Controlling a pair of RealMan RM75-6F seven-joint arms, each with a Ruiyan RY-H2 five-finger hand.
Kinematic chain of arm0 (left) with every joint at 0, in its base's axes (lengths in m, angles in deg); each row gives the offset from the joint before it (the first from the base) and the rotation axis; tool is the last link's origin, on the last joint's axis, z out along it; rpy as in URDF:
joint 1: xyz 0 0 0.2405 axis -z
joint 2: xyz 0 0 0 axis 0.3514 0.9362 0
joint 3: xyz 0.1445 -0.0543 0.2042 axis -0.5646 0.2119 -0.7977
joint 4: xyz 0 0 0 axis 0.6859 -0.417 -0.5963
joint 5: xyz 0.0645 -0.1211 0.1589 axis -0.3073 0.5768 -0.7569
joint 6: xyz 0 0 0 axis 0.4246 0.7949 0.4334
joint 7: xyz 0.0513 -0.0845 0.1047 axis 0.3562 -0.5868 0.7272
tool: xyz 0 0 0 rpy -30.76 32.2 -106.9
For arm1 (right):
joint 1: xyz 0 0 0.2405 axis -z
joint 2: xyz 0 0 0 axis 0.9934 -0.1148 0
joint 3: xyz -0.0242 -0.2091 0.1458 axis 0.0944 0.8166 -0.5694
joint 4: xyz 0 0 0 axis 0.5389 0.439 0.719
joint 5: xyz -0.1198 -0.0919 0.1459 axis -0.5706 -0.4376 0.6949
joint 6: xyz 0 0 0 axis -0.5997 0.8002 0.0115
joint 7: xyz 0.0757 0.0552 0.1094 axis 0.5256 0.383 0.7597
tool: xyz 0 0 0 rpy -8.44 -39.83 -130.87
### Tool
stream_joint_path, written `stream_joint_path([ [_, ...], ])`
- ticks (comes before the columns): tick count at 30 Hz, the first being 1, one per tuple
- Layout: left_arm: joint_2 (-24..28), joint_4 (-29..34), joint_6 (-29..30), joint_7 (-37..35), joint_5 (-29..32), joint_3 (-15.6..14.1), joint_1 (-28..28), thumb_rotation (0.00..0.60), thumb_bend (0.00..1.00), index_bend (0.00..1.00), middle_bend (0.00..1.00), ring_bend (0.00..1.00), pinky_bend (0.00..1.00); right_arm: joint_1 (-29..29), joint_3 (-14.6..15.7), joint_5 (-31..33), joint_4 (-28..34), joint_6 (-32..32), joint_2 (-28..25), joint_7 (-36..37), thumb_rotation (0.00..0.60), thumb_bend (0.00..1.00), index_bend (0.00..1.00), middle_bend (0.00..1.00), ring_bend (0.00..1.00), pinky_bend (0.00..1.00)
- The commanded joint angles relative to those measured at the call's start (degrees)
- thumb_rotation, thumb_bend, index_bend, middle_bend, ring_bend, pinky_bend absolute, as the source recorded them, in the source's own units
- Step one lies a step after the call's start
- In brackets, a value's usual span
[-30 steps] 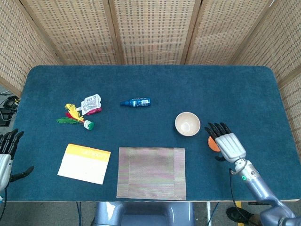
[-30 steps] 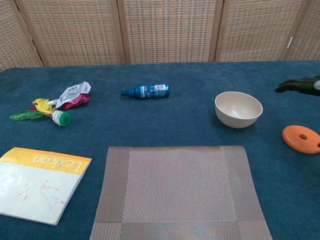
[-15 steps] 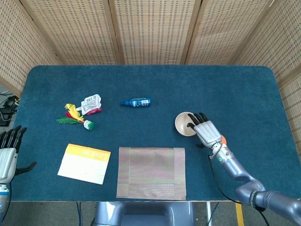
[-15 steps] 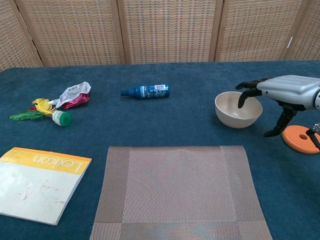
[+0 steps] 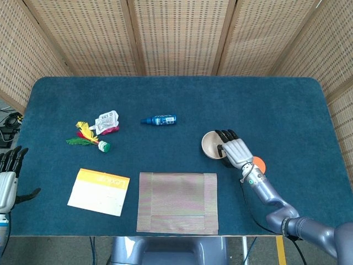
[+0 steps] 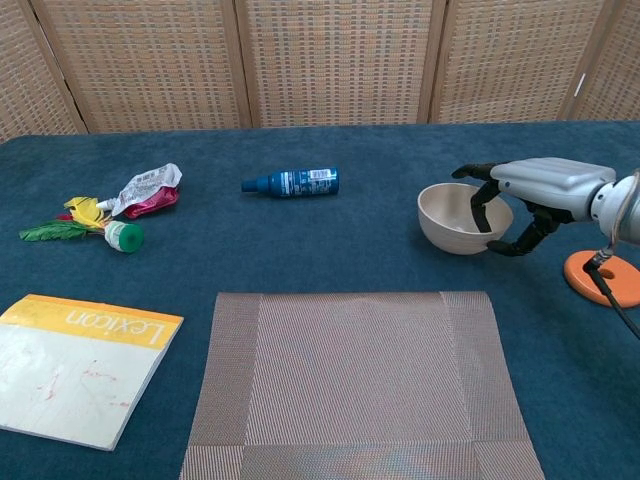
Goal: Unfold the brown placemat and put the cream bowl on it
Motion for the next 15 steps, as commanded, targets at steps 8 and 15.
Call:
stream_joint_path([
  [8, 0.04, -0.05, -0.43, -0.32, 0.11, -0.1, 0.35, 0.6, 0.0, 0.0, 0.0, 0.0, 0.0, 2.33, -0.87, -2.85, 0.48, -9.28, -4.04, 7.63, 0.6, 0.58, 0.75, 0.0, 0.0, 0.0],
  [15, 0.53, 0.84, 1.13, -1.21, -2.88, -1.15, -0.26, 0.6, 0.0, 0.0, 0.0, 0.0, 0.0, 12.45, 0.87, 3.3, 3.97, -15.36, -13.16, 4.75, 0.6, 0.58, 0.75, 0.0, 0.0, 0.0],
])
